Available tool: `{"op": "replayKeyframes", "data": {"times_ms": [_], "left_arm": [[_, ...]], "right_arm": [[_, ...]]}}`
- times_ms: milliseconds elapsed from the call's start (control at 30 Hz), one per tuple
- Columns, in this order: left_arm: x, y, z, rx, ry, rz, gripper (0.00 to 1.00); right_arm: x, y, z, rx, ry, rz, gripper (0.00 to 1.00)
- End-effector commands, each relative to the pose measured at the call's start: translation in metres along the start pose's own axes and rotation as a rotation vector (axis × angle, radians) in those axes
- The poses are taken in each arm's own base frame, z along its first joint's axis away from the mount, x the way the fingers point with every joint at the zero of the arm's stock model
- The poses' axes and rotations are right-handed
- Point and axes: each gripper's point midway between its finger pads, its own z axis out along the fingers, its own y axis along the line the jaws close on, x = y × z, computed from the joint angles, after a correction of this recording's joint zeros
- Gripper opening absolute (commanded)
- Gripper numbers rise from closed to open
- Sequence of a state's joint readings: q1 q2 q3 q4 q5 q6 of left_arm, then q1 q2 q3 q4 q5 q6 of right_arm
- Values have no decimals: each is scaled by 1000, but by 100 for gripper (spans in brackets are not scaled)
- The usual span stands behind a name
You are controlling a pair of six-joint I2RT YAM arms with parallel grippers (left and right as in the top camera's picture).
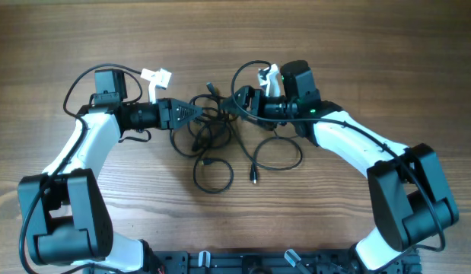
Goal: Untangle cables
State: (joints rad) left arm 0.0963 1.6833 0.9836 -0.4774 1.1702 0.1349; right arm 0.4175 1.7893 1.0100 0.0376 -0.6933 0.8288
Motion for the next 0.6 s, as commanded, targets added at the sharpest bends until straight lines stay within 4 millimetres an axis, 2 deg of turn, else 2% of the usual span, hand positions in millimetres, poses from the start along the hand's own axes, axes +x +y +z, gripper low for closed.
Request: {"op": "replayKeyframes", "data": {"times_ms": [0,167,267,567], "left_arm": [[0,9,1,-45,-1,-57,50],[0,9,1,-47,-1,-57,52],[1,19,0,-104,1,-58,53],[1,20,0,-109,1,-58,53]], "right_arm": [[-31,-25,-8,158,-187,9,100],[-49,-41,-16,257,-296,9,100],[-49,-41,-16,257,-296,9,100],[-49,-41,-16,257,-296,9,100]]}}
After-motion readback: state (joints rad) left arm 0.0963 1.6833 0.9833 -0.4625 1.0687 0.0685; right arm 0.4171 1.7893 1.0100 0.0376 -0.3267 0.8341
